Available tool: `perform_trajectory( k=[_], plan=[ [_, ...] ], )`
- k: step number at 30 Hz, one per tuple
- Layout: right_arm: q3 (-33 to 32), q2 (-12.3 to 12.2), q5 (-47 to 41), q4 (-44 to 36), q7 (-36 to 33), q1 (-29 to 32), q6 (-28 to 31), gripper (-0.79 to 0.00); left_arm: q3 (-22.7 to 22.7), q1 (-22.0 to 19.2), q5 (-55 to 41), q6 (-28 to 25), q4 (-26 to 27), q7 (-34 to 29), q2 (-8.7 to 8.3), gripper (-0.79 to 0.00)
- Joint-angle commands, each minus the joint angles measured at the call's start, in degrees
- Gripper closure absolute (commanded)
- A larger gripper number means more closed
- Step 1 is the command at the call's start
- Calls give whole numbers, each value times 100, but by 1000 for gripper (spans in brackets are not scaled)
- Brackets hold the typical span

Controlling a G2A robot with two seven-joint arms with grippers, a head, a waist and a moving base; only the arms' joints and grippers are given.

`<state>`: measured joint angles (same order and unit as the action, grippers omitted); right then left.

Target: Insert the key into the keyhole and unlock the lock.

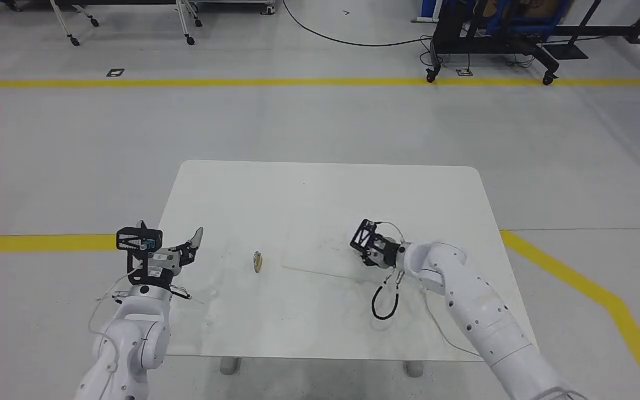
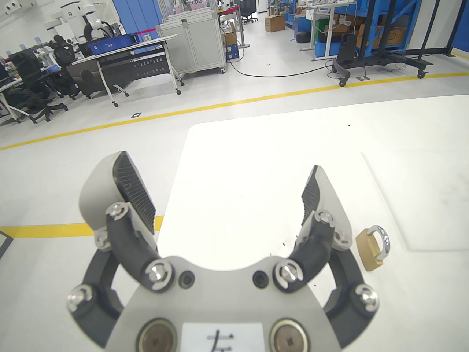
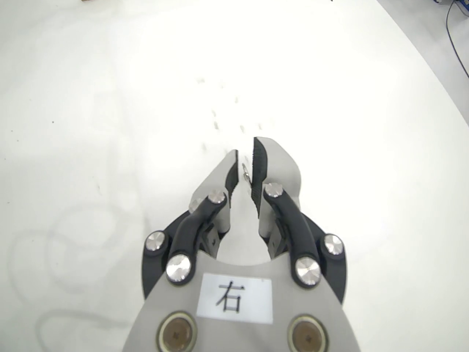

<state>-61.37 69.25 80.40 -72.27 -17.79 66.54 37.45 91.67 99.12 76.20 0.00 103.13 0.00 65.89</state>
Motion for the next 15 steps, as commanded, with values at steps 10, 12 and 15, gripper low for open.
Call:
perform_trajectory(
  k=[10,12,15],
  plan=[
    [-402,-162,479,-1541,16,708,-541,0,0,0,0,0,0,0,0,-785],
    [-590,-209,513,-1924,141,979,-663,0,0,0,0,0,0,0,0,-785],
    [-889,-255,258,-2236,391,1274,-764,0,0,0,0,0,0,0,0,-785]
  ],
)
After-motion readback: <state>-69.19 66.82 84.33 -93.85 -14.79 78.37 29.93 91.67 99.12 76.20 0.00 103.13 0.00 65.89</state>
